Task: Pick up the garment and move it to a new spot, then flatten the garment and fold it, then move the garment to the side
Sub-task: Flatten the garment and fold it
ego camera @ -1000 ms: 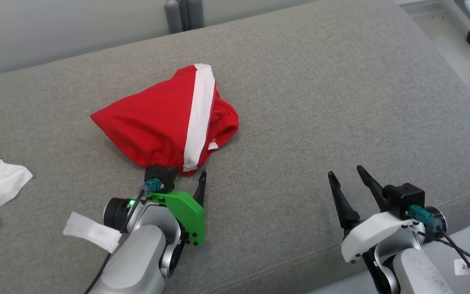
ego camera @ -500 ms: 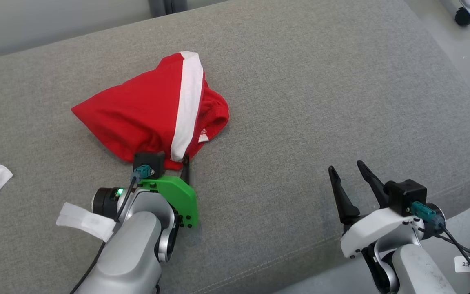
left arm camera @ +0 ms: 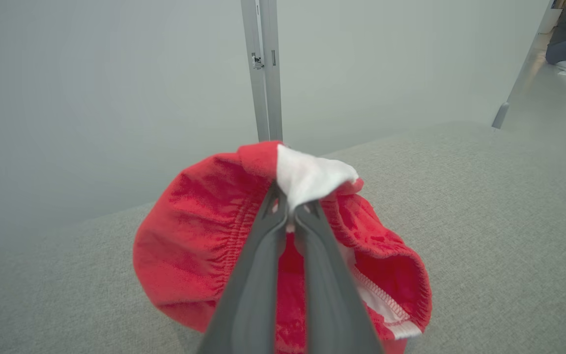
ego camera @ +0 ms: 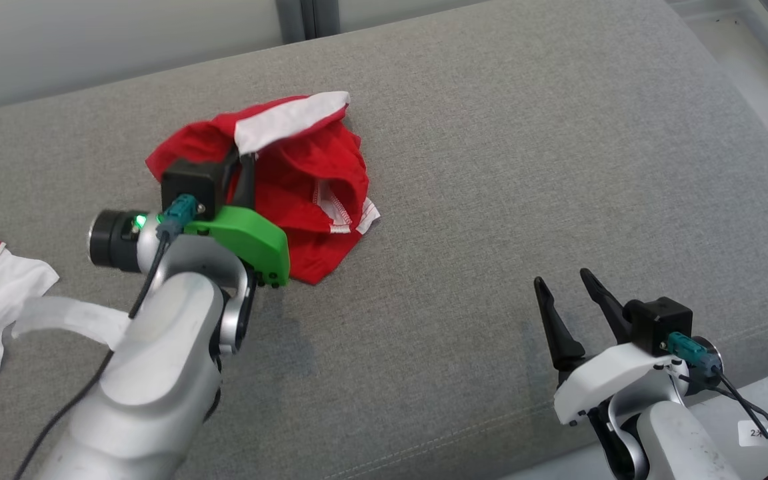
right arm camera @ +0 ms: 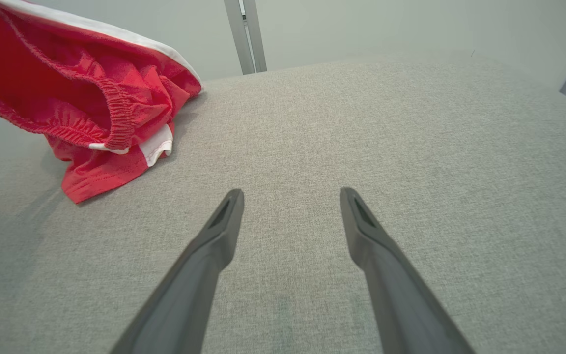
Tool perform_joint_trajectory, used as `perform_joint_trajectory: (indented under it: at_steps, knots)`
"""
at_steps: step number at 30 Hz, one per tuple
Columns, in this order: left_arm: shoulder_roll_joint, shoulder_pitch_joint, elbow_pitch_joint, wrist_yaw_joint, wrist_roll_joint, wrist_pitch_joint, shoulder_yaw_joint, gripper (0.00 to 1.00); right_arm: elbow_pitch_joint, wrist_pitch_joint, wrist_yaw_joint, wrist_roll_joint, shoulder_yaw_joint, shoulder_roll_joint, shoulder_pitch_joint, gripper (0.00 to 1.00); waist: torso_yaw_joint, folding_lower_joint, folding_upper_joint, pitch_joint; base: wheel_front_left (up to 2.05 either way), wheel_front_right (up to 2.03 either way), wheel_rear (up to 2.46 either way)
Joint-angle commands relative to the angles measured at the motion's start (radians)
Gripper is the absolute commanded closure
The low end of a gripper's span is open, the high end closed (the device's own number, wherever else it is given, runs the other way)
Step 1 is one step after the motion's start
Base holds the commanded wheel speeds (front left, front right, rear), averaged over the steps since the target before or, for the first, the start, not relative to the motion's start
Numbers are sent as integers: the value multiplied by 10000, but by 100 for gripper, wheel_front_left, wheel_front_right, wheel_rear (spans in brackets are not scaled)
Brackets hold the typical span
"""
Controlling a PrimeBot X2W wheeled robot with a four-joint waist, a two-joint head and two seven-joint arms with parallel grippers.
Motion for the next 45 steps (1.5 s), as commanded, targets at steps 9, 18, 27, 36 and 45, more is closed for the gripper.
perform_joint_trajectory:
  at_steps: [9,18,27,36,45]
  knots:
    - [337,-1766,-1554,-220,460,869,-238,100,214,-78,-3,125,117,-17,-66,0,-40,0,-1,-431,0,0,0]
    - [-762,-2825,-2039,-984,310,1199,-1052,100,293,-65,-3,33,138,-14,116,0,-174,0,-1,-710,0,0,0]
    - [-922,-2623,-1468,-664,-564,1486,-691,100,169,-10,-3,20,170,-14,220,0,-163,0,-1,-655,0,0,0]
    - [1203,-1282,542,203,-745,1727,291,100,-32,56,-3,-83,147,-14,200,0,-32,0,-1,-317,0,0,0]
    - [2297,-648,1580,715,-969,1274,1055,100,-253,231,-3,-241,80,-14,81,0,333,0,-1,3,0,0,0]
